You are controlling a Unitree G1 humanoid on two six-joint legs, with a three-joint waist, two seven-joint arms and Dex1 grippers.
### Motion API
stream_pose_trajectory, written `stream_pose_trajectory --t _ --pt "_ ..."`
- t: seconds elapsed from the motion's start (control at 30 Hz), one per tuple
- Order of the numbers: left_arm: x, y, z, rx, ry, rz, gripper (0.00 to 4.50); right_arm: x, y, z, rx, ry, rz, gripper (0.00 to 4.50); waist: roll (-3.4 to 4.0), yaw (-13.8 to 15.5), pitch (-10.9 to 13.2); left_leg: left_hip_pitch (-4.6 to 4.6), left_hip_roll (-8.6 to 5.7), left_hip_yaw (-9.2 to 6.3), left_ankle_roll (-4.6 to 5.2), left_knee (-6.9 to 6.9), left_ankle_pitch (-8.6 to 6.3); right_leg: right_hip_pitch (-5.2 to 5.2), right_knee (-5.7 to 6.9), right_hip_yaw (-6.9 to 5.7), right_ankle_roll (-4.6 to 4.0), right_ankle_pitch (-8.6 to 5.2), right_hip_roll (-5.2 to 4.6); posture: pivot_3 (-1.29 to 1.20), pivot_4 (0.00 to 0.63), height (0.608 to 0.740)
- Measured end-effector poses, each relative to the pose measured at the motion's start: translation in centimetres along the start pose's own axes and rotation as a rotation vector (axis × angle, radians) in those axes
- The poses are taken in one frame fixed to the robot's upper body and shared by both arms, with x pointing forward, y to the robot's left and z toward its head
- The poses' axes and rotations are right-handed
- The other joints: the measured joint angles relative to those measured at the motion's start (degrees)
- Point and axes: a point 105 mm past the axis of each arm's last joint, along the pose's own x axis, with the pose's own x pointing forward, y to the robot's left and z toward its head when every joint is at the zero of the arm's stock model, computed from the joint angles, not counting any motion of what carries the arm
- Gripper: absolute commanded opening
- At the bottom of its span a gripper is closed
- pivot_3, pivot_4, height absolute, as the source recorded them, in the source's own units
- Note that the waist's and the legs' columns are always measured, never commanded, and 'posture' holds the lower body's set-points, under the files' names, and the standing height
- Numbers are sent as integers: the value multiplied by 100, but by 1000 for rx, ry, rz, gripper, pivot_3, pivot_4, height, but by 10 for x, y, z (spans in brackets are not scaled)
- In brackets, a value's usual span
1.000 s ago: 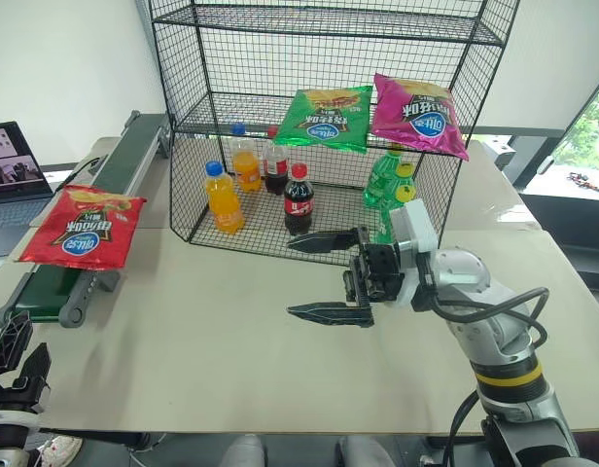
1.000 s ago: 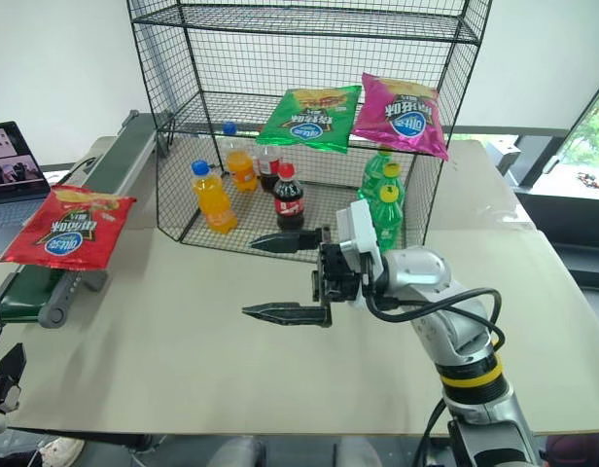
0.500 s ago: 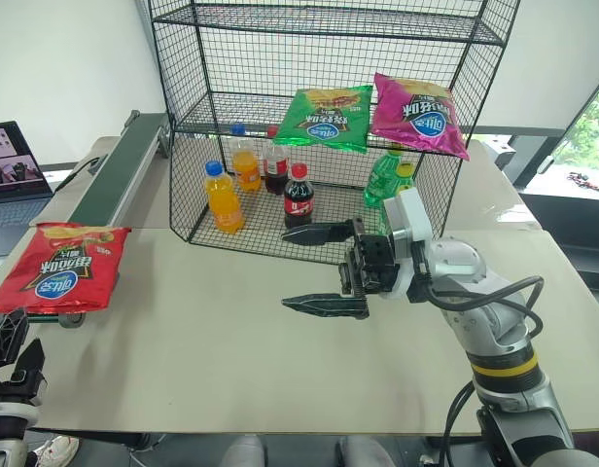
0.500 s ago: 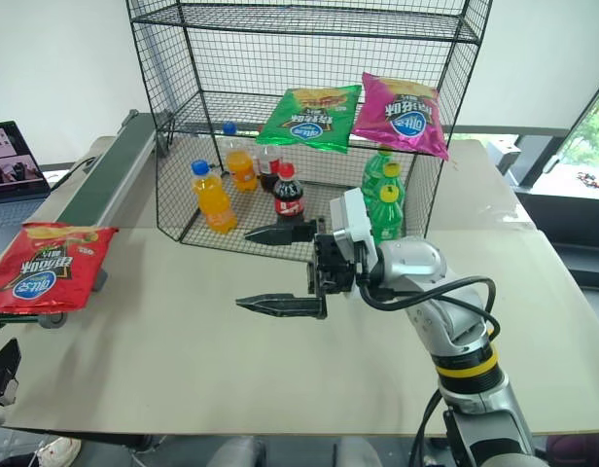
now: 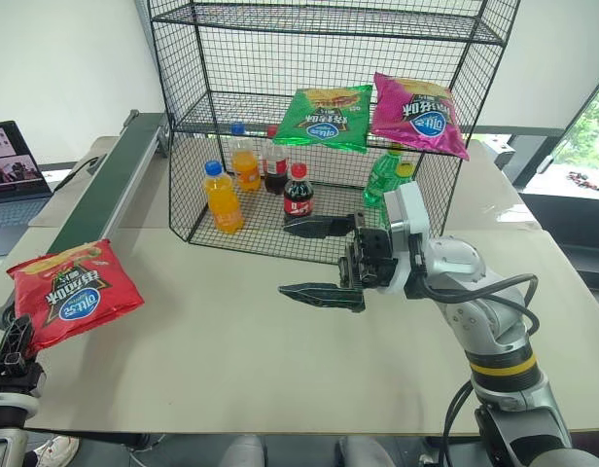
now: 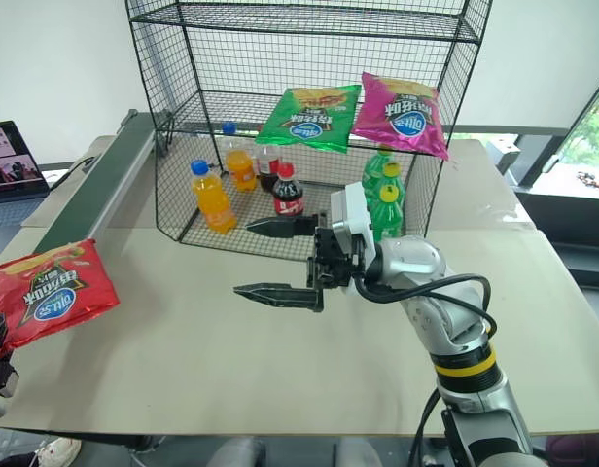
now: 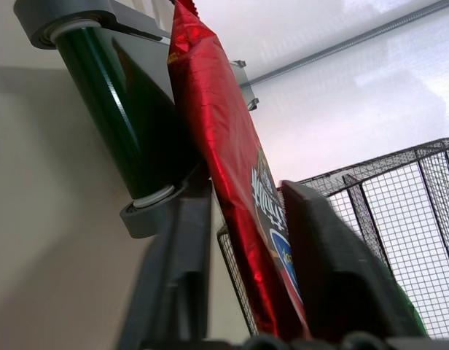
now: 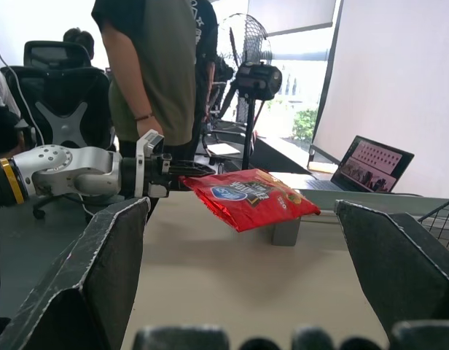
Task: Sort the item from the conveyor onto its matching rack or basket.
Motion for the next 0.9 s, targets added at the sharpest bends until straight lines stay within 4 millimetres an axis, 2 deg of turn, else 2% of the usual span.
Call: stream_pose_trajectory --t 0.3,0.43,0.6,0.67,0.7,0.83,0.9 --pt "4 -5 4 30 12 -13 18 1 -2 0 1 -4 -19 4500 0 2 2 -2 0 0 -1 -5 0 -5 0 0 13 -7 0 0 150 738" --pt "9 -25 7 62 21 -74 18 1 -3 0 0 -5 -29 4500 -2 3 8 -4 1 0 -2 -7 1 -8 0 0 11 -6 -1 0 150 738" --pt "32 -138 -1 152 82 -436 18 -2 -20 7 -46 -44 -186 4500 -8 81 22 -11 -4 -22 -15 -7 9 -36 -1 -13 15 2 0 0 150 738" --pt "35 -157 -5 152 88 -503 18 -3 -23 9 -58 -51 -223 4500 -2 76 20 -12 -11 -20 -15 -7 9 -18 0 -8 22 13 -4 0 150 738" --pt "38 -177 -12 148 108 -568 18 -4 -27 11 -72 -63 -272 4500 7 51 25 -10 -12 -19 -15 -11 9 -3 -5 -6 26 13 -4 0 150 738" --pt "52 -218 -35 130 197 -708 18 -11 -36 17 -131 -86 -411 4500 13 31 30 -12 -8 -31 -15 -28 10 -11 3 -12 25 13 7 0 150 738" --pt "63 -246 -49 87 258 -801 18 -15 -38 23 -181 -104 -496 4500 12 43 31 -14 -10 -36 -18 -25 13 -9 2 -15 26 13 8 0 150 738"
